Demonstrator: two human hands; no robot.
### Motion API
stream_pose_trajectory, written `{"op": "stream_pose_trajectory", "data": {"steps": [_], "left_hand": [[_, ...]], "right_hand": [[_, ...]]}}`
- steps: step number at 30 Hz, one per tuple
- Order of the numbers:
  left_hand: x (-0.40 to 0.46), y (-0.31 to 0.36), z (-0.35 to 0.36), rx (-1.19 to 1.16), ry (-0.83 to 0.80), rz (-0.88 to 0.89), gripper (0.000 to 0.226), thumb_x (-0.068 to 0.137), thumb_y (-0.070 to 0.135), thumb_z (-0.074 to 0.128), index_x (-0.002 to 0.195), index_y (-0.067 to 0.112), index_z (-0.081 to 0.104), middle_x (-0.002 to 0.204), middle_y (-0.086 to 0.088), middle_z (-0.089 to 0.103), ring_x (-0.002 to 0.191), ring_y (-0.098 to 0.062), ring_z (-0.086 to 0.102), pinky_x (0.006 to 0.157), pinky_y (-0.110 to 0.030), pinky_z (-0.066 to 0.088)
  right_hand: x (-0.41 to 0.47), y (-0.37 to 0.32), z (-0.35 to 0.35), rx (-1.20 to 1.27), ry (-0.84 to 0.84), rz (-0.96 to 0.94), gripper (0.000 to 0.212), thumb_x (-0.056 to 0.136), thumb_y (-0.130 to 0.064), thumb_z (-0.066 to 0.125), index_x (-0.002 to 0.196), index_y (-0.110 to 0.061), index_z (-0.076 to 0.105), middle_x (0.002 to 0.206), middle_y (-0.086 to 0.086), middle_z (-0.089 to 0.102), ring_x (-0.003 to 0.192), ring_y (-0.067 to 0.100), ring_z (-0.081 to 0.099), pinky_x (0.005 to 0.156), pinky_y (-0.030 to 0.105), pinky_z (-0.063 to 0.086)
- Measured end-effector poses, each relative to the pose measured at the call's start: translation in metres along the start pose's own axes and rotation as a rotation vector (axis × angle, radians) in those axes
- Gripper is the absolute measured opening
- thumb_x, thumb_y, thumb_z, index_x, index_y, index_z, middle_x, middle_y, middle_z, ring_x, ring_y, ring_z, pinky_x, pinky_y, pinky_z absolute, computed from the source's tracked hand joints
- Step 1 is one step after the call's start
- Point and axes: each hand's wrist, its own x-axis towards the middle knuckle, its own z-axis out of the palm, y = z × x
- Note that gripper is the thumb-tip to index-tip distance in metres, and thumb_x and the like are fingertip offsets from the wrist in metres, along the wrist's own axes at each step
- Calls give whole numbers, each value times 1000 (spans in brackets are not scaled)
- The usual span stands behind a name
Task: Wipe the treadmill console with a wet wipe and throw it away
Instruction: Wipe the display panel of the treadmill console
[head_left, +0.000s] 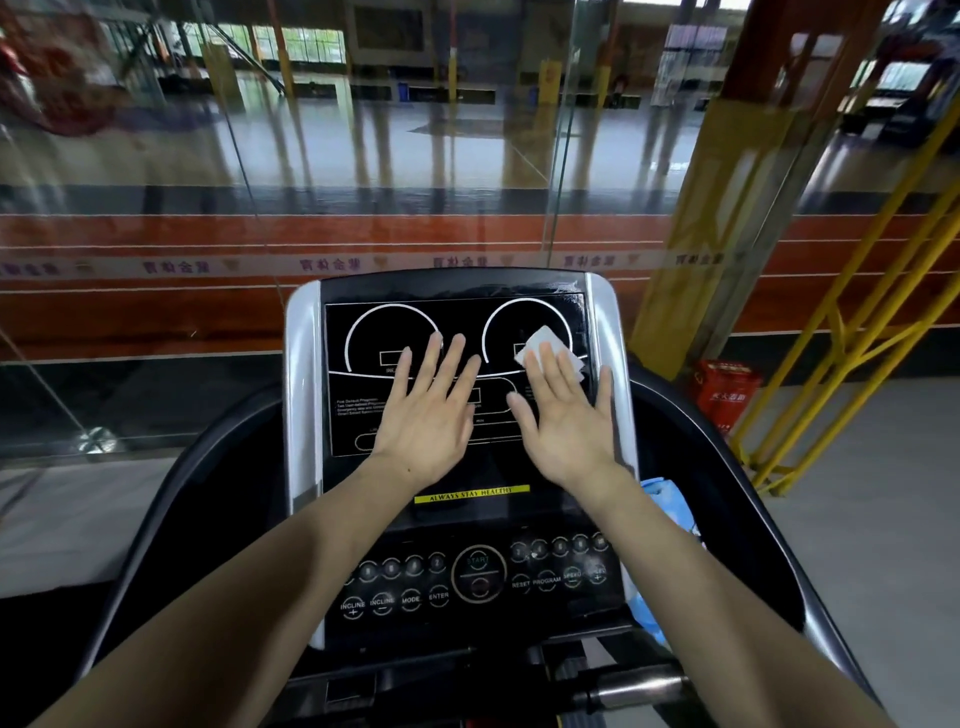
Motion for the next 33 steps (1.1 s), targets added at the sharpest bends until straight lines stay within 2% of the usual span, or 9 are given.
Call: {"op": "stream_pose_trajectory", "data": {"steps": [5, 7, 11, 14, 16, 20, 23, 28, 33], "left_hand": [[7, 9, 4, -2, -8, -6, 63, 108, 41, 28, 165, 19, 14, 175, -9, 1, 161, -32, -9, 128, -58, 3], [8, 12, 5, -8, -8, -16, 63, 108, 40, 28, 165, 18, 14, 175, -10, 2, 161, -32, -8, 128, -59, 3], [12, 17, 2, -7, -10, -26, 64, 107, 40, 28, 165, 18, 15, 175, -10, 3, 161, -32, -7, 129, -58, 3], [16, 19, 1, 5, -6, -23, 64, 107, 41, 28, 165, 19, 13, 175, -10, 3, 161, -32, -7, 129, -57, 2], [19, 20, 1, 7, -6, -19, 64, 107, 41, 28, 165, 19, 14, 175, -10, 3, 161, -32, -7, 129, -57, 2], [24, 20, 3, -1, -12, -28, 64, 106, 41, 25, 166, 19, 13, 175, -9, 1, 161, -32, -8, 129, -57, 3], [27, 19, 3, 0, -12, -30, 64, 107, 40, 27, 166, 19, 14, 175, -9, 1, 161, -32, -7, 129, -58, 4], [34, 18, 2, 17, -4, -5, 63, 107, 41, 28, 165, 19, 15, 175, -9, 1, 161, -32, -8, 129, -58, 5], [35, 19, 0, 21, 11, -18, 64, 107, 41, 30, 165, 19, 15, 175, -9, 3, 161, -32, -7, 129, -58, 5]], "right_hand": [[-81, 19, 25, -46, -32, -33, 68, 109, -62, 9, 168, -28, 7, 176, -7, 2, 162, 13, -6, 128, 59, -5], [-86, 24, 27, -66, -44, -58, 68, 109, -62, 9, 168, -29, 9, 175, -7, 4, 162, 14, -4, 128, 60, -5], [-35, 33, 14, -68, 32, -47, 69, 108, -63, 15, 168, -28, 13, 175, -5, 7, 162, 14, -1, 128, 58, -8], [13, 33, -8, -95, 26, -16, 71, 107, -65, 9, 168, -28, 7, 175, -4, 0, 161, 12, -5, 127, 57, -15], [15, 32, -10, -105, 38, -21, 72, 107, -64, 9, 168, -25, 8, 175, -2, 1, 162, 13, -4, 127, 57, -12], [-53, 36, 12, -64, 16, -40, 73, 108, -63, 11, 168, -20, 10, 175, 0, 8, 162, 15, -3, 129, 56, -2], [-79, 40, 25, -53, -3, -39, 73, 108, -63, 10, 168, -20, 11, 175, 0, 10, 162, 15, 0, 130, 56, 1], [-27, 37, 7, -105, 65, -39, 76, 108, -63, 14, 166, -14, 25, 172, 3, 25, 161, 14, 14, 130, 56, -1], [34, 29, -22, -93, 104, -24, 78, 107, -63, 11, 167, -14, 17, 175, 3, 16, 162, 12, 8, 129, 54, -10]]}}
